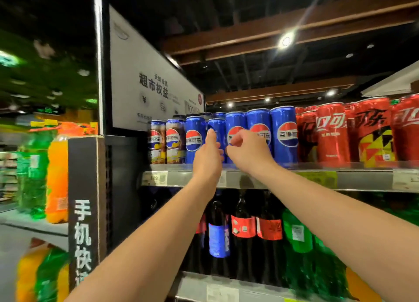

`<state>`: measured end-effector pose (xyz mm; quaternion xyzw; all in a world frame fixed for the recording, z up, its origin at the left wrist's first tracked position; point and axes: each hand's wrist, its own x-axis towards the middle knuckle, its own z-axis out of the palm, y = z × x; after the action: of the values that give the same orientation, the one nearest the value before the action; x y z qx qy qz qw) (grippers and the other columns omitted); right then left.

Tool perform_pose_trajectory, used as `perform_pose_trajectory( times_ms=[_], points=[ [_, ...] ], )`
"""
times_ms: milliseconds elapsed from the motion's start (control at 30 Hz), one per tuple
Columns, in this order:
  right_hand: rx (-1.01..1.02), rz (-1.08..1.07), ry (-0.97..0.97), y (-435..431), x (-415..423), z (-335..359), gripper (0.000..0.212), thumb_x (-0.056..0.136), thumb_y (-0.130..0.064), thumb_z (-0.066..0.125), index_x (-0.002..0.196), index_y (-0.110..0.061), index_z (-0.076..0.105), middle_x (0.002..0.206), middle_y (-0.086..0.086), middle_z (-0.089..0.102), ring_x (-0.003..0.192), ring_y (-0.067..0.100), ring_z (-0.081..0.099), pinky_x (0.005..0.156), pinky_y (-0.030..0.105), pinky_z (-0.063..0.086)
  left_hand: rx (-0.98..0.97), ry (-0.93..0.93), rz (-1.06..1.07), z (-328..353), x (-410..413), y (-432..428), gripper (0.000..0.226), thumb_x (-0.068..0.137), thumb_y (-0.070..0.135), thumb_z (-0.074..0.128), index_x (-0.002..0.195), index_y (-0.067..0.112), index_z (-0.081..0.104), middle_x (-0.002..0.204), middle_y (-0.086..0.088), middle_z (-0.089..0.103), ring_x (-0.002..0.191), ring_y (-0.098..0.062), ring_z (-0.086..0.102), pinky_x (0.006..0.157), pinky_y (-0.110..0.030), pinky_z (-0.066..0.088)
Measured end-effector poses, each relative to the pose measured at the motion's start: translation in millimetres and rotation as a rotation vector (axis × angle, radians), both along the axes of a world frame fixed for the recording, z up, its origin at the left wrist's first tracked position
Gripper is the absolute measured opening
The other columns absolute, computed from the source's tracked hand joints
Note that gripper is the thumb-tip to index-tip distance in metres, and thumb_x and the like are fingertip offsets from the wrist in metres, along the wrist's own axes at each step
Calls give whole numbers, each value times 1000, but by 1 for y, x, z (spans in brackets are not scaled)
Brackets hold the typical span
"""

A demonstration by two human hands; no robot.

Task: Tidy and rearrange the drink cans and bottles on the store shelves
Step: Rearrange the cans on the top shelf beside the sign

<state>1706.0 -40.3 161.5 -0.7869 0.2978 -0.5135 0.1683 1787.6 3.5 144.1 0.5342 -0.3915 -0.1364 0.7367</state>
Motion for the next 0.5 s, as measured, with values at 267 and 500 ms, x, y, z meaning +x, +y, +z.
perform_pose_trajectory(
  times_ms=[267,500],
  points=[
    [52,-30,-29,-6,96,5,46,80,-24,69,120,-9,52,120,7,57,109,25,54,86,34,43,-115,77,-33,4,85,0,52,97,56,25,80,20,60,81,3,64,73,-6,59,53,-16,46],
    [123,-114,-22,-22,125,1,58,79,-28,74,126,-10,43,119,6,57,100,22,56,79,32,44,-139,-29,-79,4,107,-11,40,99,50,24,72,31,46,73,14,51,68,3,49,59,-18,36]
  ],
)
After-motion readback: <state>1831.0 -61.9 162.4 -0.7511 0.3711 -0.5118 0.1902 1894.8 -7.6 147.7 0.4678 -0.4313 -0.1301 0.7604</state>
